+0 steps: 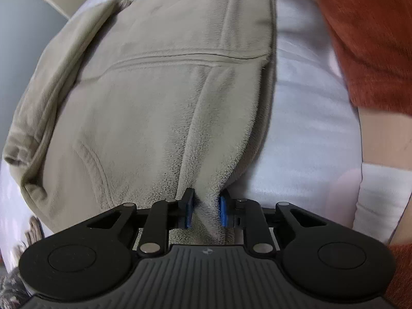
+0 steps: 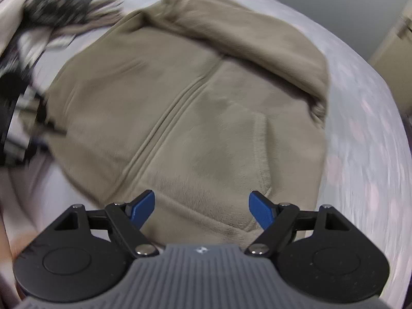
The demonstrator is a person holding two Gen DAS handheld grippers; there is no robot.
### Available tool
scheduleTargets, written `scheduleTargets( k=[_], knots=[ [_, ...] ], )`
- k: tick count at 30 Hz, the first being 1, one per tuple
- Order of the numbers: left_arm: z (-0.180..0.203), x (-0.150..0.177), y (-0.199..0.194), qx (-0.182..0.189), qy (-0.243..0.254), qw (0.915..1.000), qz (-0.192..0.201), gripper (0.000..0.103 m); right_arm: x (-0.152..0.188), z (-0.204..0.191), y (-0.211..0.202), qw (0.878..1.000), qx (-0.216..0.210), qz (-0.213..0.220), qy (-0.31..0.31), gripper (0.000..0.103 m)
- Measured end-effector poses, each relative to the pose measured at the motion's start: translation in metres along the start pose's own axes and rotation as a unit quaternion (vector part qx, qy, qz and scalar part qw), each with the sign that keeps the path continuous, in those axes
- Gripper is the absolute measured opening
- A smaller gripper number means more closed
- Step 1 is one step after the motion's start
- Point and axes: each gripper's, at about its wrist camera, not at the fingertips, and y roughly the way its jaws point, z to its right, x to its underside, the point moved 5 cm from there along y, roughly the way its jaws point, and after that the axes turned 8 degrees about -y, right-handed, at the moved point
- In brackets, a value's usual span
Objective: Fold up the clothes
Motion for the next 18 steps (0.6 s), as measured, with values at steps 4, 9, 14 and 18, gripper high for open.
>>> scheduleTargets(
  k=[4, 9, 14, 18],
  knots=[
    [-0.020, -0.005, -0.017, 0.028, -0.082, 0.9963, -0.002, 0.015, 0.010, -0.007, 0.007, 0.997, -0.054, -0.016, -0.044, 0.082],
    [-0.055, -0.015, -0.048, 0.067, -0.199, 0.9777, 0.014, 0.015, 0.018, -0.034, 0.025, 0.992, -0.084, -0.020, -0.090, 0.082],
    [-0.087, -0.035, -0.066, 0.087, -0.267, 0.9592, 0.029, 0.014, 0.019, -0.057, 0.038, 0.984, -0.067, -0.031, -0.164, 0.082],
    [-0.101, -0.038, -0.076, 0.095, -0.296, 0.9499, 0.030, 0.014, 0.025, -0.051, 0.041, 0.981, -0.002, -0.039, -0.190, 0.074]
  ],
)
